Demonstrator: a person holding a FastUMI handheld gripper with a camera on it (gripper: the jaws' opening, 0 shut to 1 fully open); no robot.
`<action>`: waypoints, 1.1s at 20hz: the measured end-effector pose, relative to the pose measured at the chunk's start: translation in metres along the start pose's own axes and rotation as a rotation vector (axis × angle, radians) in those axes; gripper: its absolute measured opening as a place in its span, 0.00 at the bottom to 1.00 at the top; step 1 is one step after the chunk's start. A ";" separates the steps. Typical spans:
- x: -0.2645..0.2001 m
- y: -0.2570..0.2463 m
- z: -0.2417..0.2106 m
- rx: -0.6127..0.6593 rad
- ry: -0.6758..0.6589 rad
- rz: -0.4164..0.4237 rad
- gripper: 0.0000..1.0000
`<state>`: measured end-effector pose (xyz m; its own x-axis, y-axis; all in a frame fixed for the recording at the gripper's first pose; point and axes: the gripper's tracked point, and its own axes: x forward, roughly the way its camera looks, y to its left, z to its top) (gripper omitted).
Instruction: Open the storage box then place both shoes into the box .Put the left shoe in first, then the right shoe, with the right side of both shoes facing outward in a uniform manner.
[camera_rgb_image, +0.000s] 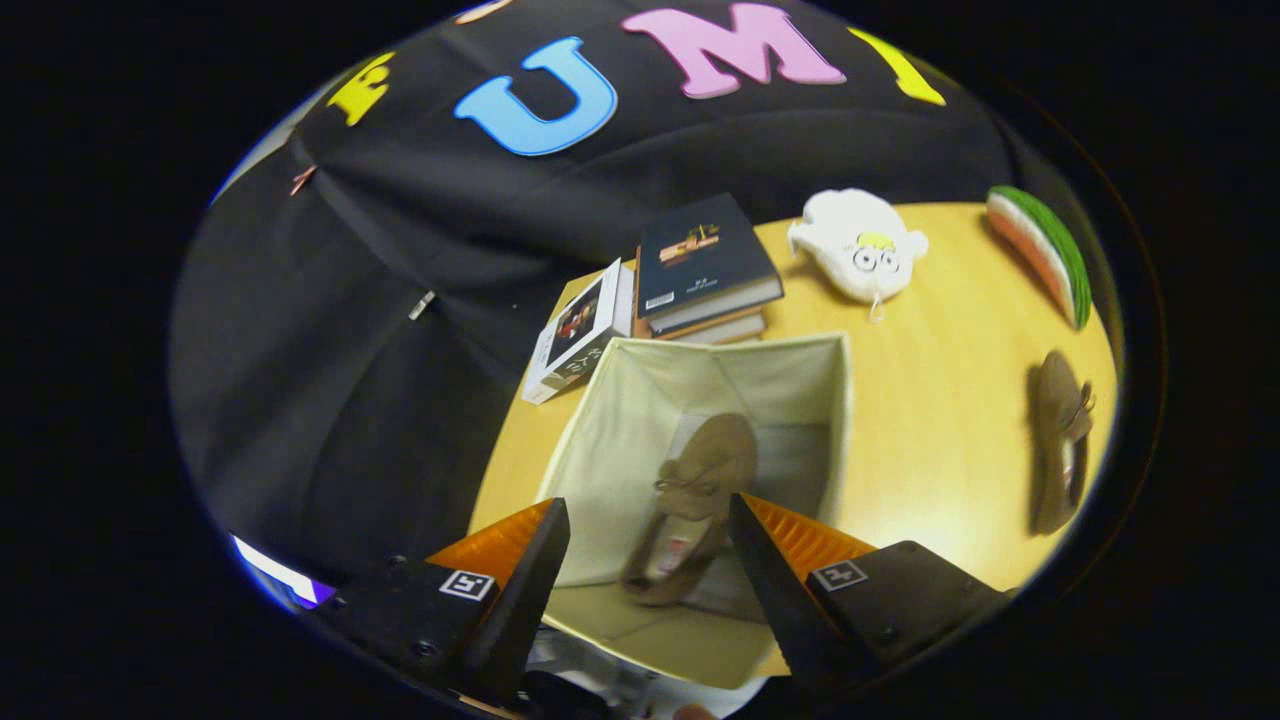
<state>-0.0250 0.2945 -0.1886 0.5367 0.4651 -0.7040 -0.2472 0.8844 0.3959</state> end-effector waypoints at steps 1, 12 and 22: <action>-0.012 -0.010 0.006 -0.034 -0.034 -0.015 0.98; -0.108 -0.168 0.011 -0.216 -0.195 -0.271 0.99; -0.142 -0.303 -0.006 -0.111 -0.124 -0.368 0.99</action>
<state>-0.0313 -0.0393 -0.2122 0.6975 0.1148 -0.7074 -0.1028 0.9929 0.0597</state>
